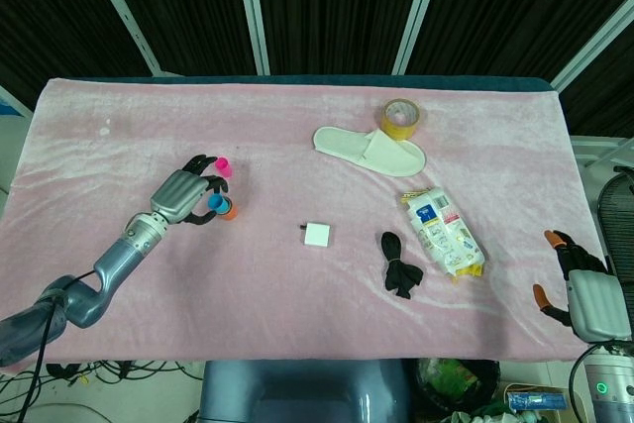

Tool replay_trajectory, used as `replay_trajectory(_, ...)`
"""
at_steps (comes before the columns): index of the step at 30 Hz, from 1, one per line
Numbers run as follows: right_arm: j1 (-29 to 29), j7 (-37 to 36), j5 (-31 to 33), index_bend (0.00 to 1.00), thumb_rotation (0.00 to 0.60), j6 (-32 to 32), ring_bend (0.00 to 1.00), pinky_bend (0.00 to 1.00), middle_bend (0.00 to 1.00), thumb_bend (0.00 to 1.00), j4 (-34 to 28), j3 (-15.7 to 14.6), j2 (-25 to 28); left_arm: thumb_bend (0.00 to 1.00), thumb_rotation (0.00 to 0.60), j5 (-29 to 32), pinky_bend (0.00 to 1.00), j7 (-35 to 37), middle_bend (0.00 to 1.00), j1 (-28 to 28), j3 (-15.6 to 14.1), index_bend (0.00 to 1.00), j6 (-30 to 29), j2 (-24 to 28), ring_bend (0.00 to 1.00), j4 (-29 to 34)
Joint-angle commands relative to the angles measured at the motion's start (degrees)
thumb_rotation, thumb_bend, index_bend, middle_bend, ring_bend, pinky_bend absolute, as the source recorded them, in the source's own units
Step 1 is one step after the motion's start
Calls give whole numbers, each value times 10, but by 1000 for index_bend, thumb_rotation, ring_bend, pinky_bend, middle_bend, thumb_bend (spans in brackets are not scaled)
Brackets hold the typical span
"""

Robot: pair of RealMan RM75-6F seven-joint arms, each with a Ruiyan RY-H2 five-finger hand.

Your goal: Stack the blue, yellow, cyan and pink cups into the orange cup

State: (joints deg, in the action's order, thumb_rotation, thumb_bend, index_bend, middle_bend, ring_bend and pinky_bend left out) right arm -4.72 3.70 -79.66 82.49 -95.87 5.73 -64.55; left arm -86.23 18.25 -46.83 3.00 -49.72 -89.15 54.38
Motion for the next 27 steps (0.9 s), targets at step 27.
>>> replay_trajectory(27, -1, 8, 19, 145, 600, -6, 172, 237, 100, 303, -7, 5, -4, 248, 600, 48, 0, 0, 304, -71, 54, 244, 65, -23, 0, -95)
